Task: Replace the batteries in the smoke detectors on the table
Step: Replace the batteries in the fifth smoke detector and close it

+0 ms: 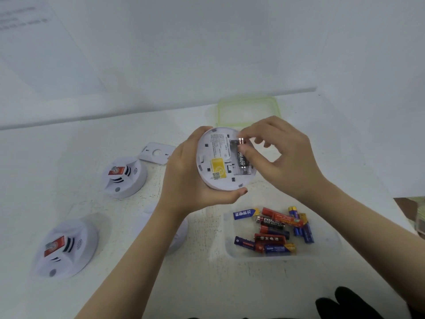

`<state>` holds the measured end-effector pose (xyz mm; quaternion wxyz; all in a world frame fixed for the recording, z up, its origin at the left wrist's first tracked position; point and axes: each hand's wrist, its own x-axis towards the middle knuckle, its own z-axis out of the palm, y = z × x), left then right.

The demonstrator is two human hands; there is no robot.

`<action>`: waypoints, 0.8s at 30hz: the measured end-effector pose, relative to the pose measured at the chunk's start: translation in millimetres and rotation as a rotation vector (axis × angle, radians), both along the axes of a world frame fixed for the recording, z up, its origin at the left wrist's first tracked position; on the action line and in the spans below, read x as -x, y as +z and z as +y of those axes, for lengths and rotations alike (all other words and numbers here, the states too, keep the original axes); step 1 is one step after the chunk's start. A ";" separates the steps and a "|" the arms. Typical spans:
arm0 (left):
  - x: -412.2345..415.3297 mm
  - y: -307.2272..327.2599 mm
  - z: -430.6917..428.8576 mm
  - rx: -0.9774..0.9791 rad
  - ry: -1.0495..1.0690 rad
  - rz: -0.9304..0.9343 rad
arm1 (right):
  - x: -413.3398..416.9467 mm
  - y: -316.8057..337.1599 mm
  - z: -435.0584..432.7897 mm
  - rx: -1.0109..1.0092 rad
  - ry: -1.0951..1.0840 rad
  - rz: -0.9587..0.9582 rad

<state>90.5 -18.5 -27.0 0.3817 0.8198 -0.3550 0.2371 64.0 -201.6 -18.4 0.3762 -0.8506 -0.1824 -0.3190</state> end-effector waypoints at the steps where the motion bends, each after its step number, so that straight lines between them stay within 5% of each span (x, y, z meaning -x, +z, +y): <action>1: 0.9 0.4 -0.4 0.008 -0.001 -0.012 | 0.4 -0.7 -0.1 -0.015 0.009 0.012; 7: -0.5 -1.8 2.3 -0.025 0.078 -0.003 | 9.8 0.2 3.9 -0.243 0.153 0.266; 19: -2.3 -4.1 -3.2 0.079 0.072 0.044 | 2.4 -6.0 -6.6 -0.085 0.177 0.103; 24: -16.1 -8.7 2.0 0.128 0.089 0.136 | -7.1 12.3 -23.6 -0.489 0.263 0.589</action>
